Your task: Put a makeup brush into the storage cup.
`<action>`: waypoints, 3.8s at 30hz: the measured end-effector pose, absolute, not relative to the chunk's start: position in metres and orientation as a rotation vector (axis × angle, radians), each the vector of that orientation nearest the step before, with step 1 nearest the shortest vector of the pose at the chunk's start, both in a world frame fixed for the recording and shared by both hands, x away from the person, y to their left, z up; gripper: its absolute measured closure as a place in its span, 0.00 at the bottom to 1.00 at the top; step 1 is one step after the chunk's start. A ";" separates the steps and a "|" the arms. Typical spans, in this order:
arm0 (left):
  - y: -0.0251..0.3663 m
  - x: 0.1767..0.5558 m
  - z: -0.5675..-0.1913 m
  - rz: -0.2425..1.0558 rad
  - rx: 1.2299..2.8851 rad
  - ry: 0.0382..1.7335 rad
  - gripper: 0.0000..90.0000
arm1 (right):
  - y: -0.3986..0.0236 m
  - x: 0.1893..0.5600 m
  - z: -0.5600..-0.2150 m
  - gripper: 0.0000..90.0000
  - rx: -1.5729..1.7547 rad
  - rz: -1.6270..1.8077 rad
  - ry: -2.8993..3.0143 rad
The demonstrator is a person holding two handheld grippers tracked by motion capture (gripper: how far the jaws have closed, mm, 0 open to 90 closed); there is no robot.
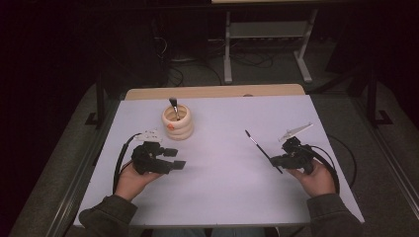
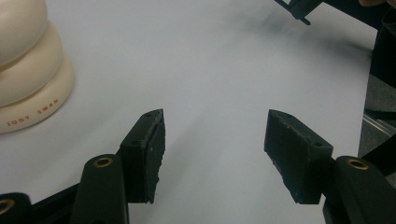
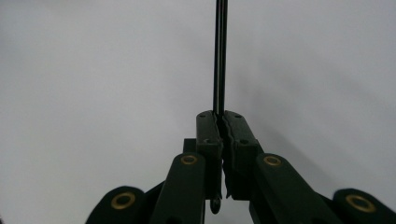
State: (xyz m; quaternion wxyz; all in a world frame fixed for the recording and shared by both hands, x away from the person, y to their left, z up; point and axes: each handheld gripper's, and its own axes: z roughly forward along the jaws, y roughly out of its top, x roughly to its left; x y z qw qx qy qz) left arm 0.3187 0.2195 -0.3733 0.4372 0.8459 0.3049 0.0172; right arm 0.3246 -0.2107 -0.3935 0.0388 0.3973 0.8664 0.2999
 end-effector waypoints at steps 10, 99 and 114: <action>0.210 0.315 -0.367 0.032 2.093 0.705 0.43 | -0.179 0.310 -0.372 0.94 1.061 1.073 2.677; 0.166 0.297 -0.351 -0.137 2.067 0.464 0.87 | -0.062 0.280 -0.391 0.94 0.481 1.205 2.837; 0.173 0.302 -0.345 -0.102 2.070 0.492 0.94 | -0.070 0.283 -0.390 0.76 0.530 1.263 2.792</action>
